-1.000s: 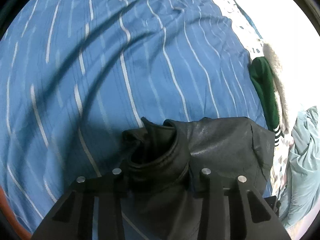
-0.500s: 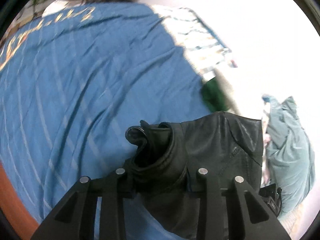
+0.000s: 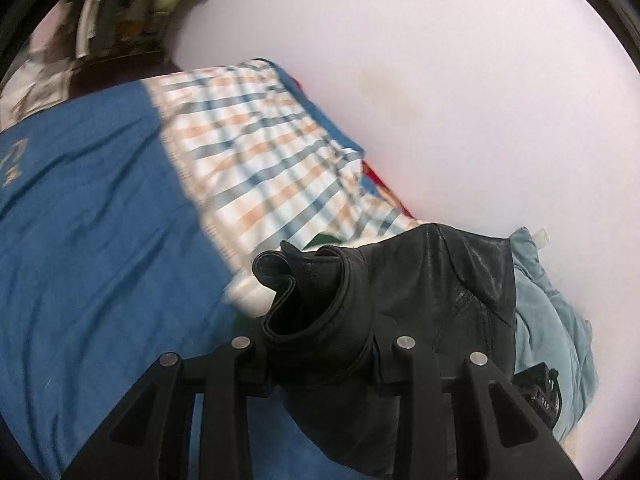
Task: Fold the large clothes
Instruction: 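Lift the folded jacket with both grippers and carry it toward the checked pillow area, then lower the jacket onto the folded clothes stack and open both grippers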
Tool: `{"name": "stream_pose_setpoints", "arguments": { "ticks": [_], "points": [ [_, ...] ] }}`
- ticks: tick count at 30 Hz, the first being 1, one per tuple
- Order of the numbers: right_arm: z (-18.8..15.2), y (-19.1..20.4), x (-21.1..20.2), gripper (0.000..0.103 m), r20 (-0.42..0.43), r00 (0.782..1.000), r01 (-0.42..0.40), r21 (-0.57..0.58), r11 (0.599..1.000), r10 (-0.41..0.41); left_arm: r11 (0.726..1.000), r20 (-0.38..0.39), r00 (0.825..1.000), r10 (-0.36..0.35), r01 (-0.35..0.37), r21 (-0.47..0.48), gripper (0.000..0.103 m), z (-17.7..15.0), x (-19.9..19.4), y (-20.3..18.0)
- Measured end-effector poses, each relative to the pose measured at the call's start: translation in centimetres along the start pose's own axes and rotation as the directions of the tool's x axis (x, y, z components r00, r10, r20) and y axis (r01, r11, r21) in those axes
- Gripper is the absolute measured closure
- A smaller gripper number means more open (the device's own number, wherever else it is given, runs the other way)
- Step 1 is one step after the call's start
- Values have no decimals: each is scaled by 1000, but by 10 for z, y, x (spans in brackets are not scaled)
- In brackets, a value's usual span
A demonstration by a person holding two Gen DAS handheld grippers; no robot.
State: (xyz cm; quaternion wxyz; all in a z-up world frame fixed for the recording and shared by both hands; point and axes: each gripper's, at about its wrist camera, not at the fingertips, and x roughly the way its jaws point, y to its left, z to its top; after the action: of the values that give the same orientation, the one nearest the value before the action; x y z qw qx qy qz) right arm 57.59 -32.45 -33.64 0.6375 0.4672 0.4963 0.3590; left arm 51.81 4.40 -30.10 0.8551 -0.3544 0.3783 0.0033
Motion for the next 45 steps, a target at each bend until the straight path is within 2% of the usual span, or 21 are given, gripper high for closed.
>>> {"name": "stream_pose_setpoints", "arguments": {
  "ticks": [4, 8, 11, 13, 15, 17, 18, 20, 21, 23, 24, 27, 28, 30, 31, 33, 34, 37, 40, 42, 45],
  "points": [
    [87, -25, 8, 62, -6, 1000, 21, 25, 999, -21, 1000, -43, 999, -4, 4, 3, 74, 16, 85, -3],
    [152, -89, 26, 62, -66, 995, 78, 123, 989, -70, 999, -152, 988, 37, -33, 33, 74, 5, 172, 12],
    [178, -124, 34, 59, -86, 990, 121, 154, 981, -108, 993, -189, 979, 79, -62, 96, 68, -5, 195, 13],
    [186, -126, 37, 56, -91, 989, 126, 150, 981, -113, 984, -179, 979, 101, -71, 166, 66, -9, 194, 5],
    [188, -122, 41, 50, -107, 982, 168, 132, 977, -154, 967, -173, 975, 137, -93, 237, 66, -11, 189, -2],
    [188, -111, 42, 39, -126, 964, 247, 114, 962, -233, 945, -161, 969, 185, -131, 299, 60, -13, 187, -8],
    [187, -99, 44, 38, -125, 946, 309, 79, 948, -298, 934, -153, 967, 205, -147, 324, 55, -12, 187, -11],
    [191, -95, 37, 27, -105, 914, 398, 41, 917, -392, 909, -145, 961, 235, -165, 383, 28, -13, 188, -18],
    [186, -80, 38, 25, -72, 873, 484, -3, 875, -483, 878, -115, 954, 276, -202, 434, 4, -16, 184, -26],
    [177, -64, 41, 17, -23, 822, 568, -32, 822, -569, 836, -52, 949, 312, -248, 489, 1, -16, 179, -32],
    [170, -55, 43, 16, 13, 776, 630, -49, 775, -630, 809, -30, 944, 330, -266, 523, 1, -18, 173, -39],
    [148, -22, 53, 11, 130, 595, 804, -99, 587, -793, 762, 9, 930, 368, -308, 569, 1, -22, 163, -49],
    [131, -11, 56, 11, 186, 502, 865, -105, 490, -845, 742, 26, 923, 383, -324, 588, 1, -25, 157, -53],
    [102, -2, 56, 10, 260, 358, 934, -105, 342, -897, 720, 33, 920, 391, -328, 612, 1, -31, 148, -56],
    [85, -2, 49, 10, 280, 311, 950, -105, 294, -908, 709, 35, 917, 398, -332, 622, 1, -34, 142, -58],
    [62, 5, 50, 10, 294, 240, 970, -93, 222, -925, 686, 44, 912, 407, -337, 644, 1, -41, 125, -61],
    [44, 15, 54, 10, 296, 213, 977, -93, 194, -931, 679, 48, 914, 402, -333, 655, 1, -45, 114, -63],
    [4, 37, 44, 10, 313, 175, 985, -70, 161, -934, 676, 38, 924, 380, -305, 671, 1, -51, 82, -68],
    [-43, 67, 30, 10, 335, 171, 985, -33, 169, -927, 676, 30, 936, 351, -275, 683, 1, -58, 41, -72],
    [-86, 99, 13, 10, 358, 150, 987, -1, 160, -921, 677, 19, 945, 326, -248, 693, 1, -62, 3, -77],
    [-133, 142, -1, 10, 388, 143, 985, 32, 169, -910, 680, 11, 960, 281, -208, 703, 1, -66, -48, -85]
  ]
}}
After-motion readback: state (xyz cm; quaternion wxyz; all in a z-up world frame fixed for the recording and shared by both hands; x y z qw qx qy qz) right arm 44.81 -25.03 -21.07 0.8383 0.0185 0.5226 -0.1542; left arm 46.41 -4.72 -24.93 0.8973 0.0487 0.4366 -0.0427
